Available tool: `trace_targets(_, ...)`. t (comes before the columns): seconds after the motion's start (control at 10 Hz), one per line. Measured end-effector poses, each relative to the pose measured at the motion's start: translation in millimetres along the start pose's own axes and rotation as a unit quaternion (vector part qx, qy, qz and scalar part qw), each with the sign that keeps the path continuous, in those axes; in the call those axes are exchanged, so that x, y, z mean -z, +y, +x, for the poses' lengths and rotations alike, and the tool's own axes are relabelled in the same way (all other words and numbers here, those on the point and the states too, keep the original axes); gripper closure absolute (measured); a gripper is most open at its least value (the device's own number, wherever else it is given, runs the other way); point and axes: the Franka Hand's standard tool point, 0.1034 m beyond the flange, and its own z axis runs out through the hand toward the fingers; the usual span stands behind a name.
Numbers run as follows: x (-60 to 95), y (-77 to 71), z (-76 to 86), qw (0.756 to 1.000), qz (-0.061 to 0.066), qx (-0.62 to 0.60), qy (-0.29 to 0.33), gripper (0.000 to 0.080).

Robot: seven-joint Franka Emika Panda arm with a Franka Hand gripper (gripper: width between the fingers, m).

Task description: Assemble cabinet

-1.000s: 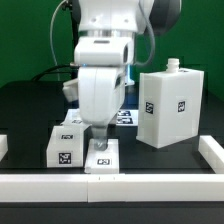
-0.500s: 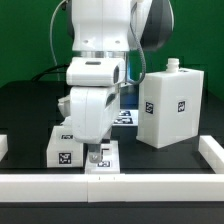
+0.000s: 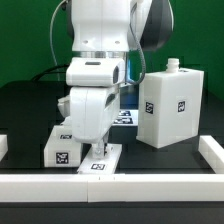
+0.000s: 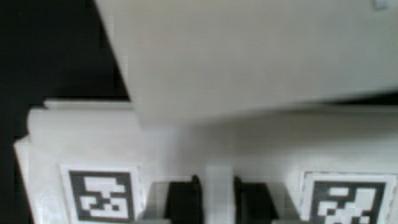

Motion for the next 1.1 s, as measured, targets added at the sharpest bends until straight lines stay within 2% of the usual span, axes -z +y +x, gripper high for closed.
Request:
trace_targets(0.1,8.3,0.4,1.8,1.000,0.007,0.003,-0.002,0.0727)
trace_targets(0.2,27.3,3.9,2.3,1.000,0.014,0.015,-0.006,0.0732)
trace_targets(0.3,46.6,11.0,-1.7,0.999,0.013,0.035,-0.008,0.0732)
trace_targets(0.4,64.6,15.0,-9.1,0.999,0.018,0.033,-0.013,0.0732)
trace_targets(0.5,77.8,17.7,-28.7,0.999,0.021,0.044,-0.019,0.0732)
trace_targets(0.6,83.4,15.5,-58.9,0.998,0.026,0.043,-0.027,0.0732)
trace_targets(0.8,80.2,10.5,-87.9,0.999,0.008,0.032,-0.030,0.0732)
trace_targets(0.9,79.8,9.3,-83.9,0.999,0.013,0.028,-0.030,0.0732)
trace_targets(1.1,79.4,9.4,-83.3,0.999,0.013,0.029,-0.029,0.0732)
